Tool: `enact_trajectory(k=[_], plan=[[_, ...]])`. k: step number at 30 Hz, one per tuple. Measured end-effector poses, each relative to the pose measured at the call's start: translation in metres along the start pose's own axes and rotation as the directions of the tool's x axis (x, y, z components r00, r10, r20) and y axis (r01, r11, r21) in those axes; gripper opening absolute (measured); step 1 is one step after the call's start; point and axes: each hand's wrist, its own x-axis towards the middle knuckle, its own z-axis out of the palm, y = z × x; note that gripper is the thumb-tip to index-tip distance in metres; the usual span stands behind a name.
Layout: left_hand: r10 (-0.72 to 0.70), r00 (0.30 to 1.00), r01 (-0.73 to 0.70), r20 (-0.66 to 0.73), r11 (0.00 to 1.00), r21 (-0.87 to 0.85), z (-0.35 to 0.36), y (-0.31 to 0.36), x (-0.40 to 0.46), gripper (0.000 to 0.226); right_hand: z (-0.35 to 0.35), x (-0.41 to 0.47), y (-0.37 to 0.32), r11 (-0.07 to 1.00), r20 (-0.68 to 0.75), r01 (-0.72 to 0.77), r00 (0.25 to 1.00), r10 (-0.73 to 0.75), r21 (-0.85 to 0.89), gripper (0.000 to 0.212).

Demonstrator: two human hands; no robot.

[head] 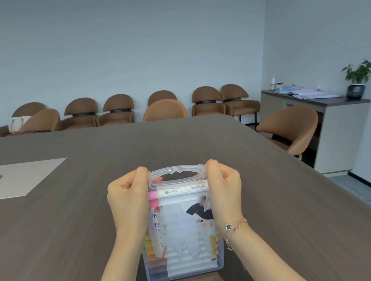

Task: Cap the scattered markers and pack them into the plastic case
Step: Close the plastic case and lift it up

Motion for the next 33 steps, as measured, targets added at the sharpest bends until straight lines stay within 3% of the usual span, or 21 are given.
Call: enact_trajectory(k=[8,17,20,24,28,31,33], plan=[[-0.018,1.000,0.017,0.020,1.000,0.012,0.001,0.006,-0.001,0.038,-0.002,0.003,0.001,1.000,0.056,-0.011,0.998,0.011,0.007,0.028],[-0.063,0.997,0.064,0.041,0.997,-0.033,0.003,-0.003,0.002,0.050,-0.004,0.002,0.006,0.996,0.061,0.084,0.994,-0.085,0.025,0.056],[-0.097,0.994,0.099,0.053,0.994,-0.048,0.002,-0.004,0.003,0.047,-0.016,-0.005,0.009,0.998,0.230,0.064,0.971,-0.066,0.020,0.054],[-0.124,0.987,0.130,0.101,0.990,-0.055,0.002,0.003,0.000,0.040,-0.046,-0.023,0.039,0.984,0.432,-0.063,0.893,0.130,-0.166,0.022],[-0.145,0.968,0.160,0.206,0.986,-0.056,0.012,0.014,-0.011,0.042,-0.073,-0.038,0.046,0.980,0.353,-0.147,0.917,0.185,-0.131,0.021],[-0.116,0.926,0.165,0.358,0.980,-0.111,0.034,0.023,-0.030,0.044,-0.099,-0.046,0.039,0.987,0.198,-0.140,0.968,0.154,-0.083,0.030],[-0.060,0.868,0.139,0.493,0.982,-0.125,0.053,0.024,-0.049,0.032,-0.126,-0.056,0.030,0.990,0.074,-0.128,0.988,0.132,-0.061,0.029]])
